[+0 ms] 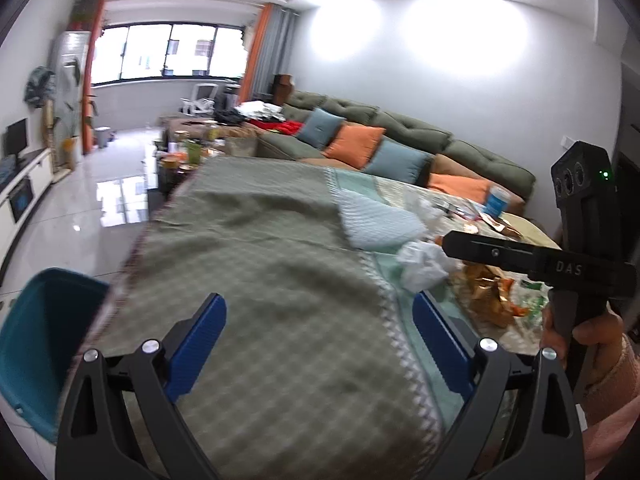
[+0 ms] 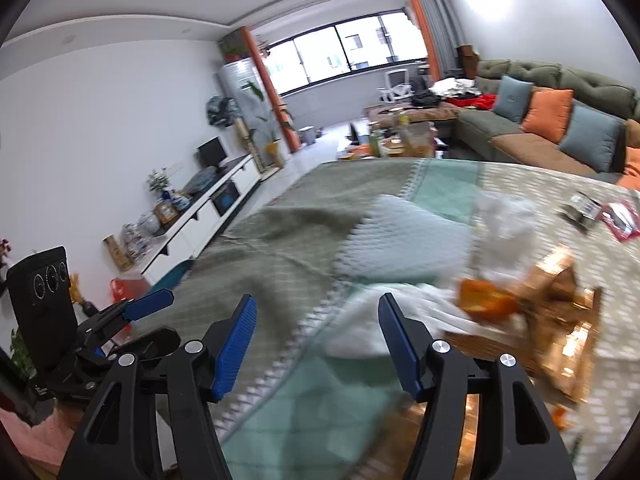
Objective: Collect trash
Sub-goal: 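Grasp the white tissue with the left tool while the right tool grasps a gold wrapper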
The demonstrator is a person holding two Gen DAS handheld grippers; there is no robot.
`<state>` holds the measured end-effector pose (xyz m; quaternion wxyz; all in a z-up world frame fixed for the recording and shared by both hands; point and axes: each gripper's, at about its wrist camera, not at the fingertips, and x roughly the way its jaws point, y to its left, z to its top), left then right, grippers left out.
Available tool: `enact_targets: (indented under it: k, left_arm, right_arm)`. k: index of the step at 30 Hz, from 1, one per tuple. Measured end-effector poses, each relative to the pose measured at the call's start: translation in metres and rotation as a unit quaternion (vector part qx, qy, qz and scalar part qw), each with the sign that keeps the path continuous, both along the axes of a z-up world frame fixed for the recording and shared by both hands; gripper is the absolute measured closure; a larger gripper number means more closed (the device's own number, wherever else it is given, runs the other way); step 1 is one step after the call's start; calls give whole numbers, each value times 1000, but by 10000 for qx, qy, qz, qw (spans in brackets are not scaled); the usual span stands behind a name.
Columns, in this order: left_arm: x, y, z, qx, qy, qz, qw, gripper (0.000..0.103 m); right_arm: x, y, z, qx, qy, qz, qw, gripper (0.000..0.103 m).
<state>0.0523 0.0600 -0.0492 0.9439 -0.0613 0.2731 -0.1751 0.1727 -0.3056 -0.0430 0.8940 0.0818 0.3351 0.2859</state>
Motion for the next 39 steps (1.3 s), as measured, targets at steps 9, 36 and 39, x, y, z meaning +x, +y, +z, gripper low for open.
enact_targets:
  k: [9, 36, 39]
  left_arm:
    - [24, -57, -7, 89, 254, -685, 9973, 10]
    - [89, -125, -27, 428, 1304, -1213, 9831, 87]
    - [89, -123, -28, 368, 1341, -1175, 9833, 94]
  right_arm:
    - [-6, -44, -4, 26, -10, -484, 9988, 40]
    - [-25, -83, -27, -2, 288, -623, 9976, 40]
    - [-26, -82, -27, -19, 261, -606, 9978, 40]
